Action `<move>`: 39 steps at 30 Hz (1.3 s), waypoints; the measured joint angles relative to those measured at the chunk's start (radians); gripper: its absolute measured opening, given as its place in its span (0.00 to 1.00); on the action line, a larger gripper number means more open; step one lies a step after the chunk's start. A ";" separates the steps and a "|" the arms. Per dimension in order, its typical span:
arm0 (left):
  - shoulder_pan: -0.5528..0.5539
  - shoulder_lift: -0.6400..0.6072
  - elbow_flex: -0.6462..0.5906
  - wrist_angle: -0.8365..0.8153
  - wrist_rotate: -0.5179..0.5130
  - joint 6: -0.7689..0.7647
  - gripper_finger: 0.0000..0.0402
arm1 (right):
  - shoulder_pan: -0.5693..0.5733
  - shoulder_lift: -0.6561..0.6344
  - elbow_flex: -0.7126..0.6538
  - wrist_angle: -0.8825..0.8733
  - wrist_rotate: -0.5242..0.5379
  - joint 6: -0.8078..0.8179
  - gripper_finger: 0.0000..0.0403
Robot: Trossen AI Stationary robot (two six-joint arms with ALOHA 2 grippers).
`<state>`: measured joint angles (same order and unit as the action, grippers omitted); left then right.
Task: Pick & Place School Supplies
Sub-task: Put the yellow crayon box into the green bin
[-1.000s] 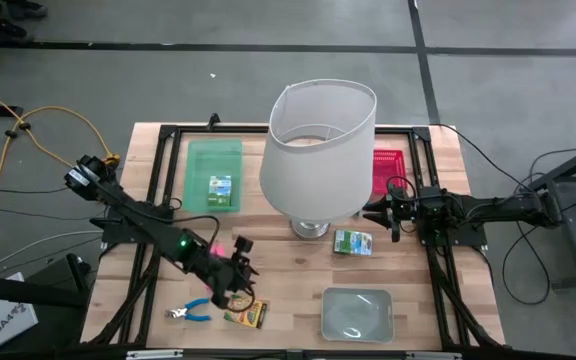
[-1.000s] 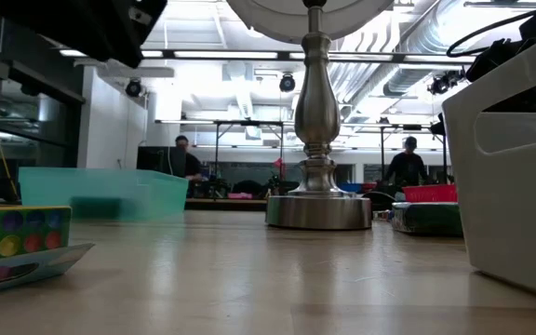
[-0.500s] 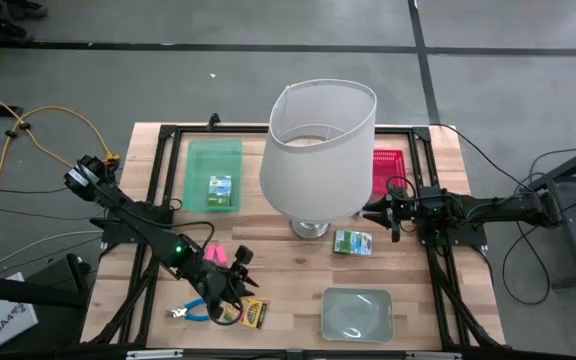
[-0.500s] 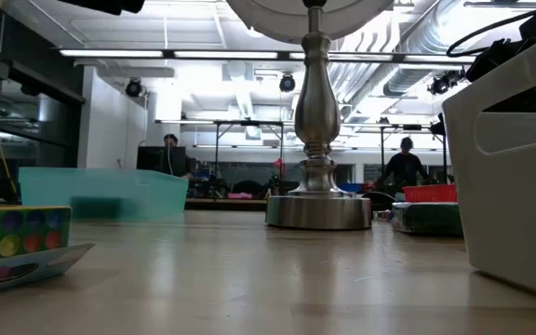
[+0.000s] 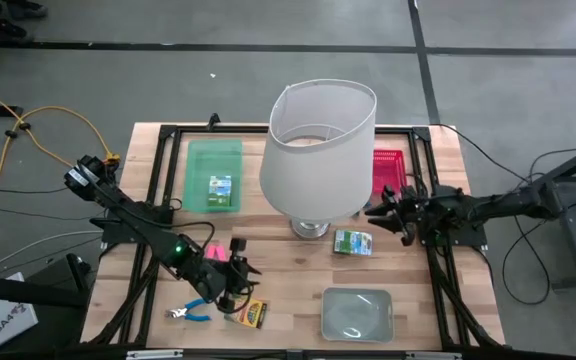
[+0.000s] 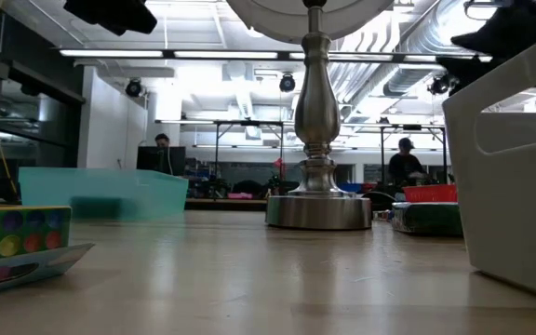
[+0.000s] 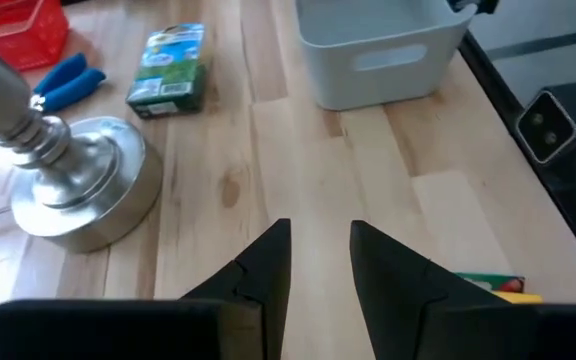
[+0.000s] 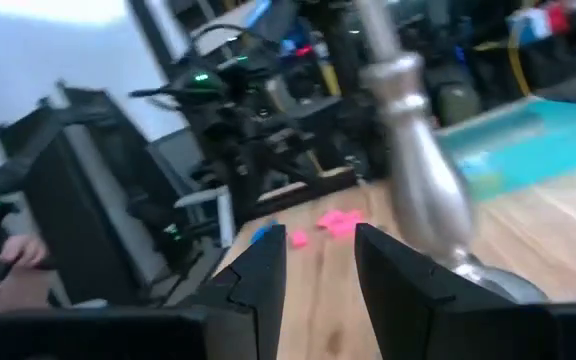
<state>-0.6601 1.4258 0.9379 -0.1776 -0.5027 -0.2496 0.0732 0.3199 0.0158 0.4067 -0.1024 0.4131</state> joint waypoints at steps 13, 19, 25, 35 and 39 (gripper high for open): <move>-0.012 0.000 0.000 -0.001 -0.005 -0.013 0.25 | 0.412 0.281 0.260 0.038 0.239 -0.221 0.28; -0.039 -0.001 0.000 -0.011 -0.084 -0.013 0.25 | 0.591 0.492 0.409 0.037 0.403 -0.312 0.28; -0.084 -0.006 -0.001 -0.089 -0.147 -0.013 0.25 | 0.693 0.762 0.581 0.035 0.550 -0.395 0.28; -0.121 -0.006 -0.001 -0.112 -0.147 0.008 0.25 | 0.704 1.148 0.911 -0.135 0.650 -0.478 0.28; -0.140 -0.006 -0.001 -0.112 -0.141 0.008 0.25 | 0.703 1.241 1.003 -0.204 0.702 -0.521 0.28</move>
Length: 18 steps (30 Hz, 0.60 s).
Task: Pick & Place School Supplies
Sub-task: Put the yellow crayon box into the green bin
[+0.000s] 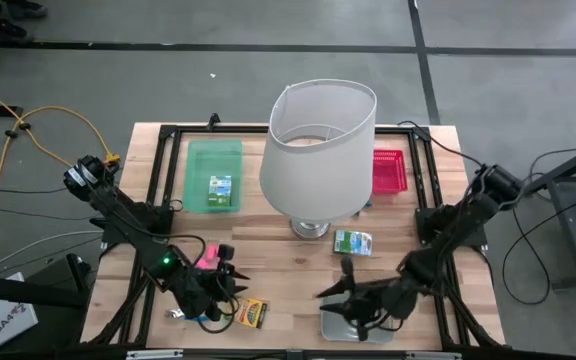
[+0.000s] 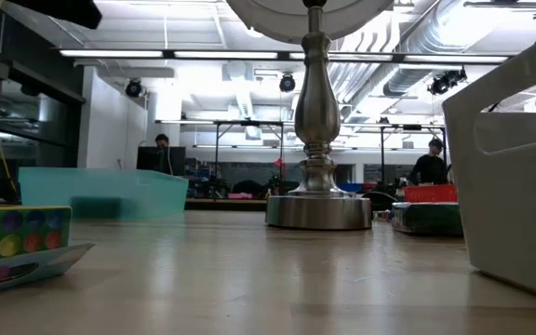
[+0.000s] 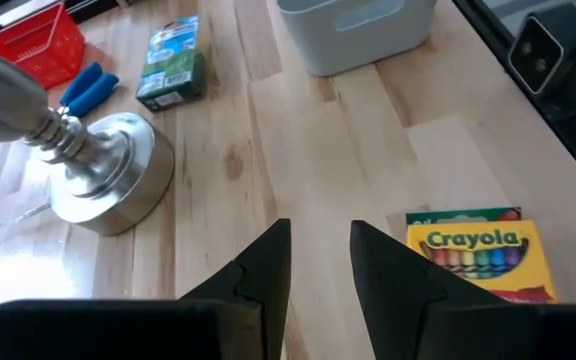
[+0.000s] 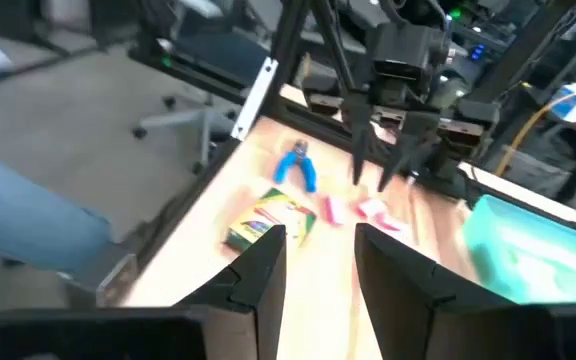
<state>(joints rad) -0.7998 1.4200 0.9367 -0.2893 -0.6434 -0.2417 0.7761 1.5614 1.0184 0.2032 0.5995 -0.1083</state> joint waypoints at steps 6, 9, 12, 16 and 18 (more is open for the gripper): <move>-0.024 0.000 0.000 0.001 0.000 -0.002 0.25 | -0.019 0.107 0.090 -0.092 0.008 -0.025 0.28; -0.033 0.000 0.000 0.002 0.000 -0.021 0.25 | -0.033 0.141 0.123 -0.128 0.004 -0.025 0.28; -0.036 0.000 0.000 0.002 0.035 -0.028 0.25 | -0.047 0.157 0.143 -0.145 -0.011 -0.024 0.28; -0.037 0.000 0.000 0.000 0.112 -0.092 0.25 | -0.070 0.161 0.148 -0.145 -0.061 -0.005 0.28; -0.042 0.000 0.000 -0.007 0.150 -0.133 0.25 | -0.079 0.161 0.148 -0.145 -0.073 0.006 0.28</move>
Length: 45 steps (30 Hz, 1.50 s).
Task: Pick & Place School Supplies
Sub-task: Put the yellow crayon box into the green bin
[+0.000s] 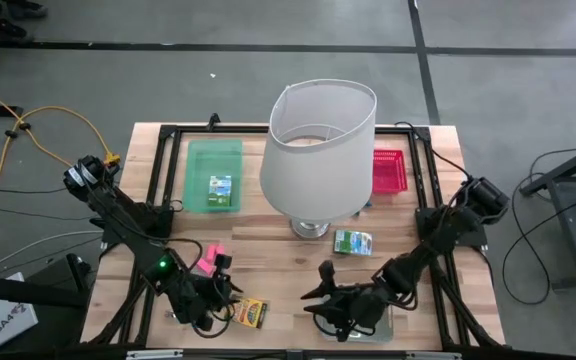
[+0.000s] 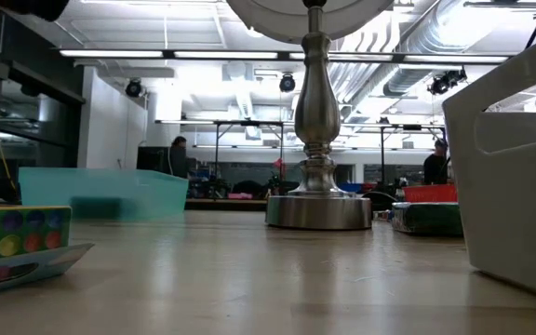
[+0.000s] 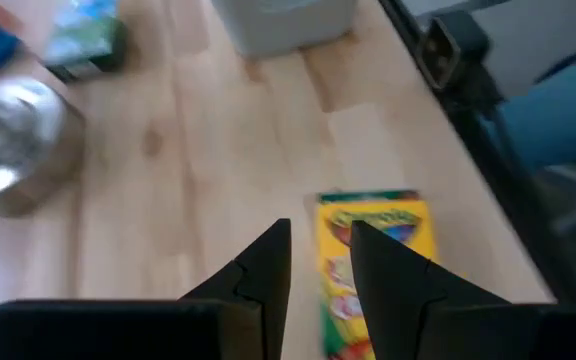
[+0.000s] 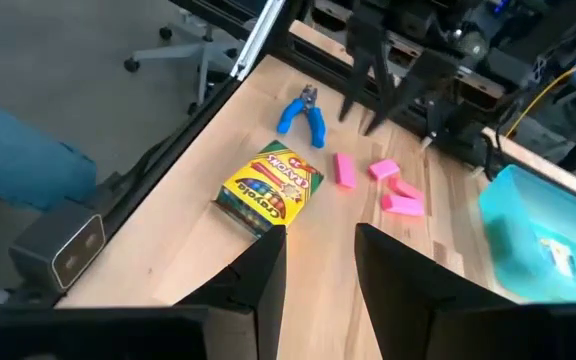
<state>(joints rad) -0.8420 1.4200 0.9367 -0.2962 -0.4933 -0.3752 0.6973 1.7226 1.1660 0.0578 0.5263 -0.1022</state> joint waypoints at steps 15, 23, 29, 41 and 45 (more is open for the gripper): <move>-0.018 0.067 0.000 -0.134 0.213 -0.271 0.25 | -0.017 0.000 0.000 0.004 -0.026 0.040 0.28; -0.016 0.176 0.000 -0.072 0.237 -0.273 0.25 | -0.076 0.001 0.000 -0.029 -0.172 0.097 0.28; -0.016 0.229 0.001 -0.008 0.241 -0.273 0.25 | -0.102 0.022 0.000 -0.028 -0.214 0.101 0.28; 0.057 0.274 0.006 0.003 0.225 -0.277 0.25 | -0.117 0.042 0.000 -0.027 -0.281 0.113 0.28; 0.088 0.275 0.005 -0.008 0.221 -0.277 0.25 | -0.128 0.051 0.000 -0.031 -0.311 0.145 0.28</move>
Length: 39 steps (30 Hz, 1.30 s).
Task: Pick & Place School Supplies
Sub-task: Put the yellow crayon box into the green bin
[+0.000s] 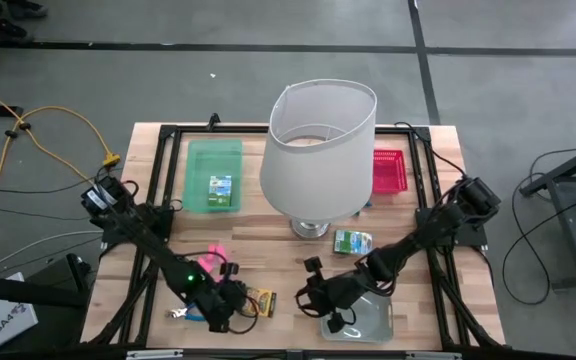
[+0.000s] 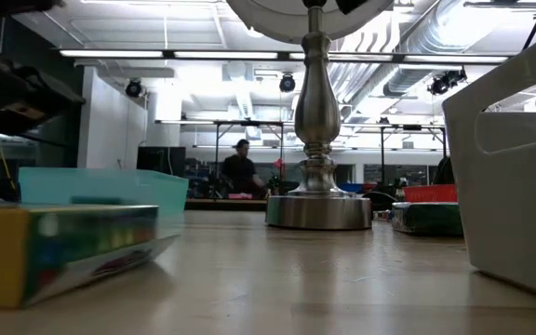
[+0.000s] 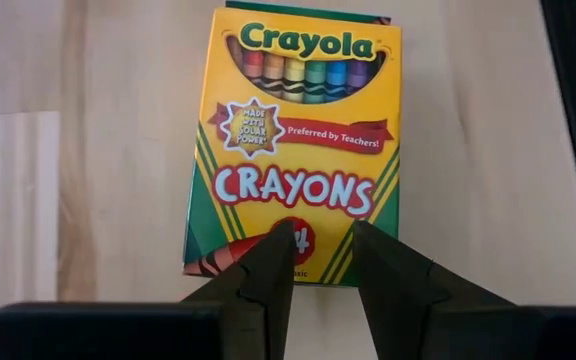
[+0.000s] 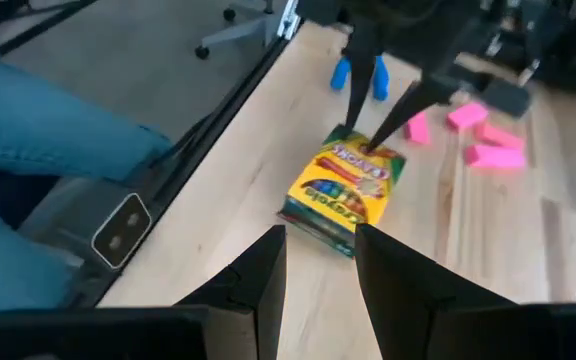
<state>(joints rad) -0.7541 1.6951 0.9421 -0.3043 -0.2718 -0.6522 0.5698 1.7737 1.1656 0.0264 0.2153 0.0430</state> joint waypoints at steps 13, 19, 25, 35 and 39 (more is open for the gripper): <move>0.020 0.004 -0.005 -0.014 -0.159 -0.076 0.25 | -0.087 0.048 -0.001 0.043 -0.065 0.195 0.28; 0.024 0.005 -0.006 -0.017 -0.220 -0.088 0.25 | -0.142 0.047 0.000 0.039 -0.116 0.269 0.28; 0.053 0.005 -0.006 -0.016 -0.232 -0.096 0.25 | -0.182 0.047 0.000 0.028 -0.144 0.362 0.28; 0.090 0.005 -0.006 -0.013 -0.232 -0.107 0.25 | -0.212 0.047 0.000 -0.069 -0.148 0.613 0.28; 0.090 0.005 -0.006 -0.012 -0.232 -0.105 0.25 | -0.232 0.047 0.000 -0.075 -0.205 0.734 0.28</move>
<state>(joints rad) -0.6640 1.7004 0.9356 -0.3158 -0.5040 -0.7569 0.3374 1.8206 1.1652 -0.0489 0.0101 0.7768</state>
